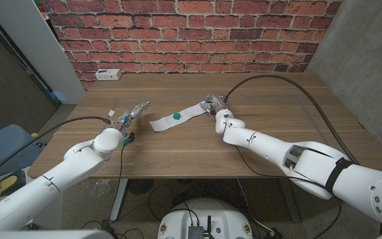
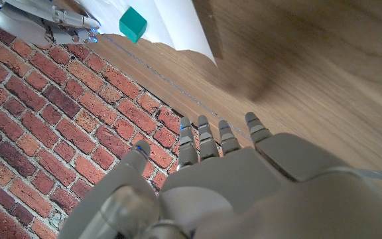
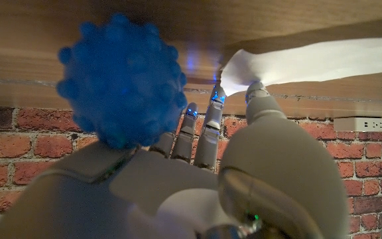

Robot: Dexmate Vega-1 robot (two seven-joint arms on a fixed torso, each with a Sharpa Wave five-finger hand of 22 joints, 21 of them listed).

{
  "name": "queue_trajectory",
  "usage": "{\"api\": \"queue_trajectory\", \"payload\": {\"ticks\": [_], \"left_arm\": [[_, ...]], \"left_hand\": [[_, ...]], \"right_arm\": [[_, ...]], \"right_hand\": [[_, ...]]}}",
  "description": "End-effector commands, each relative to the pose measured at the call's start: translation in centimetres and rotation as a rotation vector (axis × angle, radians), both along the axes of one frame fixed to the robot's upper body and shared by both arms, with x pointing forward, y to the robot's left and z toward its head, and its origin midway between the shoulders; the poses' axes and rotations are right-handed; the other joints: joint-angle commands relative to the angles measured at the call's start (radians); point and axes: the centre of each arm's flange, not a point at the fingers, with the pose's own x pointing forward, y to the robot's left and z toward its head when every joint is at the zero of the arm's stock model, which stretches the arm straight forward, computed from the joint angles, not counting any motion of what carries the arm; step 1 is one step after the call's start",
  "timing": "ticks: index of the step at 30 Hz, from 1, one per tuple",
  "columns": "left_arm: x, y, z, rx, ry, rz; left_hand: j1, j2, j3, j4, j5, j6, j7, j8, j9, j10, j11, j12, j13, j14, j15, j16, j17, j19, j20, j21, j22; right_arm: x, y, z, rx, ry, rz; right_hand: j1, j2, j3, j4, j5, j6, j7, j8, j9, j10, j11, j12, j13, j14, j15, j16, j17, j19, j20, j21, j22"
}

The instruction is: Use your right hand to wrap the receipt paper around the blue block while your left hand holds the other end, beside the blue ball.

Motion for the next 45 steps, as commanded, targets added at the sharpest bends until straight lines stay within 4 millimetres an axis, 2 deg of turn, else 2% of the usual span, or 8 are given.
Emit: {"api": "queue_trajectory", "payload": {"ticks": [1,6,16,21,25,30,34,45], "left_arm": [[0.2,-0.2,0.0,0.002,0.005,-0.004],[0.0,-0.1,0.1,0.002,0.003,0.001],[-0.4,0.0,-0.2,0.0,-0.002,0.002],[-0.6,0.0,-0.3,0.002,-0.006,0.001],[-0.8,0.0,-0.3,0.018,-0.002,0.014],[-0.9,-0.1,-0.4,0.034,0.016,0.017],[-1.1,-0.3,-0.3,0.058,0.037,0.019],[-1.7,-1.6,0.5,0.218,0.096,0.073]], "left_hand": [[-0.001,0.007,0.01,0.002,0.006,-0.004,-0.002,-0.004,0.003,0.003,-0.008,-0.002,0.003,-0.002,-0.001,-0.002,0.003,0.006,-0.002,0.0,0.002],[0.0,0.008,0.011,0.002,0.006,-0.007,-0.003,-0.005,0.003,0.0,-0.008,-0.003,0.003,-0.002,-0.001,-0.002,0.003,0.006,-0.003,-0.001,0.002],[0.0,0.009,0.012,0.003,0.006,-0.009,-0.004,-0.005,0.003,0.0,-0.008,-0.004,0.003,-0.003,0.001,-0.003,0.003,0.006,-0.003,-0.002,0.003],[0.0,0.009,0.012,0.003,0.006,-0.01,-0.003,-0.005,0.003,0.001,-0.01,-0.003,0.003,-0.003,0.001,-0.002,0.003,0.006,-0.002,-0.002,0.003],[0.002,0.009,0.016,0.003,0.004,0.103,0.002,0.027,0.003,0.093,-0.08,0.021,0.003,0.005,-0.003,0.002,0.002,-0.018,-0.009,-0.015,0.003],[0.013,0.015,0.028,-0.003,0.002,0.218,0.051,0.04,0.005,0.137,-0.048,0.018,0.002,0.113,-0.013,0.027,0.002,-0.005,-0.009,-0.011,0.003],[0.072,0.063,0.088,-0.039,-0.009,0.274,0.082,0.034,0.006,0.188,-0.032,0.023,0.003,0.223,-0.028,0.036,0.005,0.046,-0.013,0.008,0.007],[0.167,0.088,0.189,-0.109,0.016,0.275,0.07,0.006,0.008,0.187,-0.027,0.001,0.004,0.203,-0.054,0.0,0.005,0.024,-0.035,0.004,0.015]], "right_arm": [[-0.5,0.1,-0.6,-0.01,-0.084,0.003],[-0.8,0.1,-0.8,0.005,-0.131,0.016],[-1.7,-0.2,-0.7,0.007,-0.206,0.045],[-2.2,-0.5,0.1,-0.017,-0.231,0.025],[-2.5,-0.9,1.2,-0.067,-0.213,-0.004],[-2.8,-1.5,2.1,-0.113,-0.217,-0.028],[-3.0,-1.8,2.7,-0.133,-0.228,-0.041],[-4.1,-1.6,3.8,-0.199,-0.26,-0.009]], "right_hand": [[0.095,0.008,0.03,-0.01,0.017,0.057,-0.011,0.042,0.017,0.034,-0.019,0.01,0.002,0.033,-0.076,0.013,0.001,0.024,-0.011,0.009,0.005],[0.194,0.016,0.05,0.0,0.017,0.202,-0.012,0.143,0.051,0.107,-0.037,0.024,0.002,0.07,-0.098,0.029,0.004,0.049,-0.032,0.018,0.005],[0.248,0.014,0.068,0.001,0.009,0.253,0.038,0.192,0.065,0.199,-0.035,0.046,0.001,0.13,-0.127,0.04,-0.005,0.079,-0.044,0.03,0.005],[0.26,0.008,0.076,0.001,0.005,0.254,0.05,0.202,0.071,0.214,-0.034,0.048,0.001,0.135,-0.13,0.034,-0.011,0.082,-0.043,0.031,0.005],[0.264,0.007,0.079,0.001,0.003,0.253,0.05,0.205,0.074,0.215,-0.037,0.047,0.001,0.13,-0.131,0.028,-0.013,0.08,-0.044,0.03,0.004],[0.267,0.006,0.084,0.004,0.0,0.252,0.052,0.21,0.077,0.221,-0.04,0.047,0.001,0.129,-0.132,0.024,-0.014,0.077,-0.045,0.028,0.004],[0.268,0.004,0.086,0.006,-0.002,0.251,0.053,0.213,0.078,0.225,-0.041,0.046,0.0,0.132,-0.134,0.022,-0.015,0.078,-0.045,0.028,0.004],[0.27,0.001,0.094,0.011,-0.008,0.252,0.051,0.218,0.073,0.233,-0.045,0.043,0.0,0.142,-0.145,0.018,-0.018,0.09,-0.051,0.032,0.003]]}}
